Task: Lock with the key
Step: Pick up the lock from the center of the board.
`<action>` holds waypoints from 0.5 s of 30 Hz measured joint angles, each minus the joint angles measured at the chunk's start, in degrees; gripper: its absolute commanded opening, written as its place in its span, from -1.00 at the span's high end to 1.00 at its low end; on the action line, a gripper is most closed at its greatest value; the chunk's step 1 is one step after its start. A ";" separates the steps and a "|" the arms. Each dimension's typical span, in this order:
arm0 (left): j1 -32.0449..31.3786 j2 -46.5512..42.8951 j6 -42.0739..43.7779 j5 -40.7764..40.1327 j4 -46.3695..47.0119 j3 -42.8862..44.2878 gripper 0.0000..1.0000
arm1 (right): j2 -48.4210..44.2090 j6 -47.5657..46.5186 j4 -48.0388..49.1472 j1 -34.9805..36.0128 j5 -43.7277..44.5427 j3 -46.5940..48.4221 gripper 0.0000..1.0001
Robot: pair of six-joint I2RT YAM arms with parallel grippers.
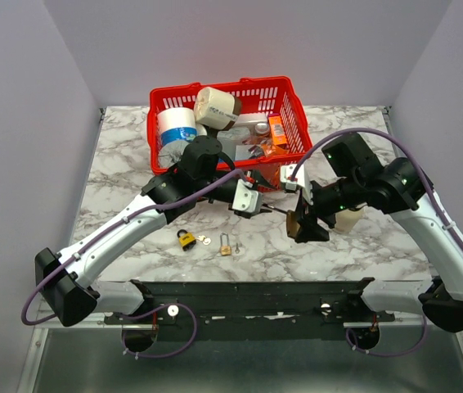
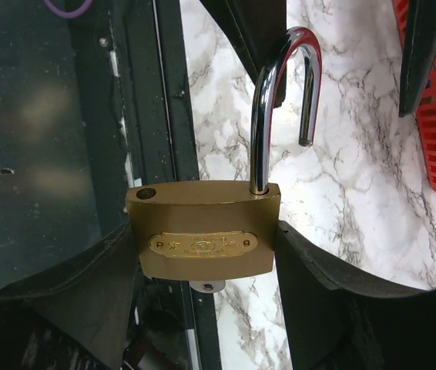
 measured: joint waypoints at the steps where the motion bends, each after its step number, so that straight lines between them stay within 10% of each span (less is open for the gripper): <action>1: -0.17 0.15 0.17 0.00 -0.37 0.17 -0.14 | 0.20 0.13 0.00 0.20 0.00 0.00 0.41; 15: -1.33 0.26 2.51 0.02 -4.46 0.66 0.38 | 0.90 1.31 0.00 1.57 0.46 0.55 0.42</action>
